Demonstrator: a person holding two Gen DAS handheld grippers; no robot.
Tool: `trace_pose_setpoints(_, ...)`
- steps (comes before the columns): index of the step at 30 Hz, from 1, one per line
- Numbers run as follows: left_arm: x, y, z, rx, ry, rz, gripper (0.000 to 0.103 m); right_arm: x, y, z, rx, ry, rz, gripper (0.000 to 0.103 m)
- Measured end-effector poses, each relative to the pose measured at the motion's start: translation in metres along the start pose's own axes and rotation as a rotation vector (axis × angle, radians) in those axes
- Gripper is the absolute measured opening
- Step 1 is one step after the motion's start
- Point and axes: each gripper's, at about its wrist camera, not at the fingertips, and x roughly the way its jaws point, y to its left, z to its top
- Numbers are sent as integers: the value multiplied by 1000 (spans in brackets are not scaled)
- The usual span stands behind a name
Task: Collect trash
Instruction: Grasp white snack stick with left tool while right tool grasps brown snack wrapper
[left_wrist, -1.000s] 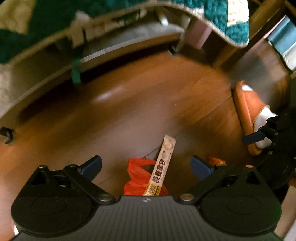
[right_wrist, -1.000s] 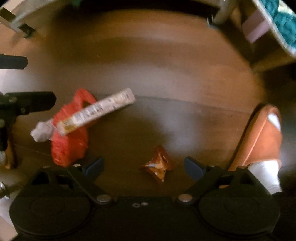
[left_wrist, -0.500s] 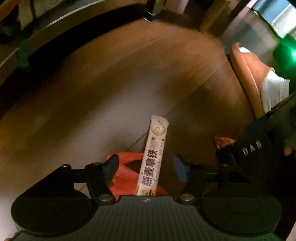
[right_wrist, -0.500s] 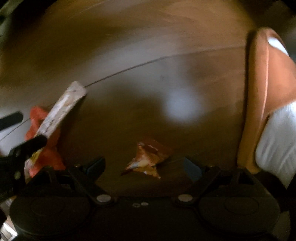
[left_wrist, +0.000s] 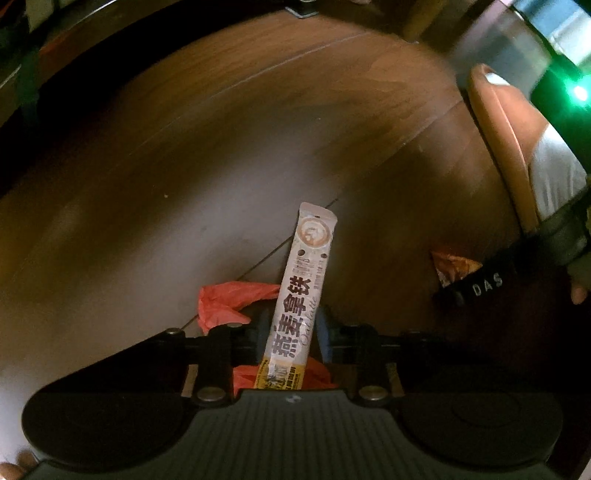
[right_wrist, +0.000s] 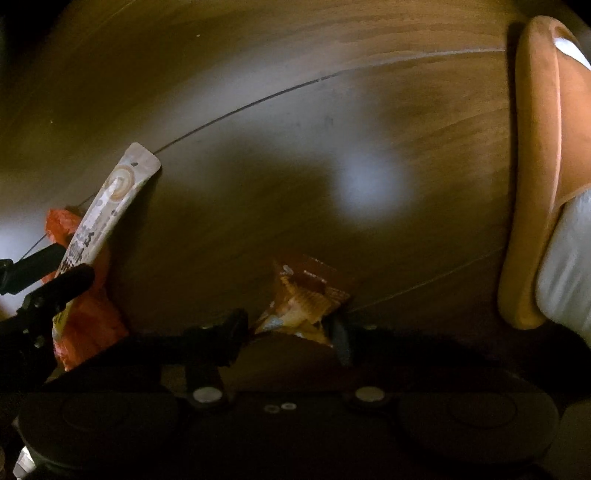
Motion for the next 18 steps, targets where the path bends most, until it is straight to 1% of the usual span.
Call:
trace_pose_setpoints(2,3,1,2,-28,1,-14,24,1,2,-1,2,-4,-3,32)
trace_pose_setpoints(6,0,-1,3,-36,-4,-14,23,-8,7,2,-15,-38,-2,31)
trace_pose_setpoints(10,-11,-4,4,-51,-20,-15,22,-28,19,7,-38,-72,-6,30)
trace_pose_setpoints(14,-37,-3,7,-86,-50,-4,21,-61,33,7,-66,-135,4,30)
trace_pose_setpoints(18,-75,1,8,-129,-97,7,21,-103,44,4,-106,-200,17,29)
